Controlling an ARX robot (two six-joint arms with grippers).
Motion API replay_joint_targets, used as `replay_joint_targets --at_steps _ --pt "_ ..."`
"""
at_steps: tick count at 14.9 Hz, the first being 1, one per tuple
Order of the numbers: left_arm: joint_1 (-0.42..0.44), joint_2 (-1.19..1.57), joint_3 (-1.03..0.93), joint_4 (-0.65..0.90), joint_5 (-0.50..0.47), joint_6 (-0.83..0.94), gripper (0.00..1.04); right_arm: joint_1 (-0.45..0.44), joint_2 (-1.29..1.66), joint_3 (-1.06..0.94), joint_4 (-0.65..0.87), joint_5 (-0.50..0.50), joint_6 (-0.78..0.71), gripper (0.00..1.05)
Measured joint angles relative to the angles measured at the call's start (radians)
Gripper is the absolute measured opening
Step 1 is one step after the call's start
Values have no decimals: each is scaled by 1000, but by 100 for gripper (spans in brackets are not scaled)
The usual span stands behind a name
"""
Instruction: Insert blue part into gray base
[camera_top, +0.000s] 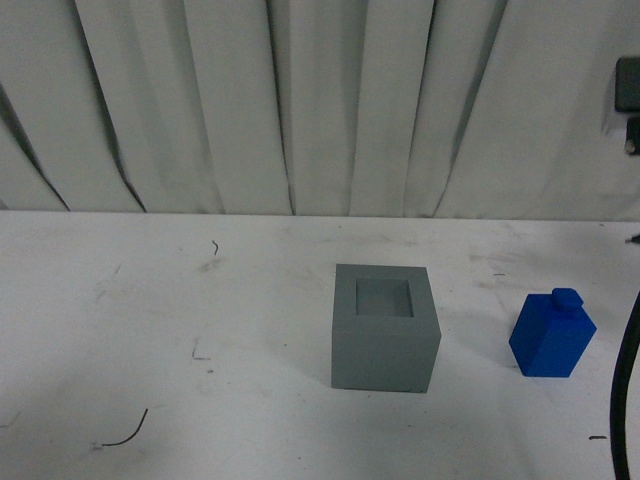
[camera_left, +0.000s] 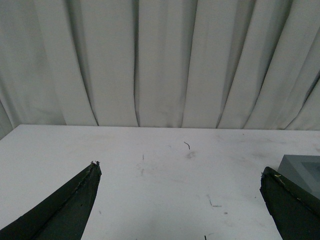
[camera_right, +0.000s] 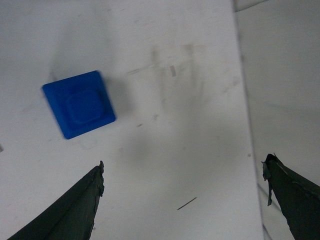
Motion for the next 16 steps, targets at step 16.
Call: replay_joint_targets --at_steps 16 --pt "0 0 0 0 0 0 98 142 351 247 -328 120 -27 98"
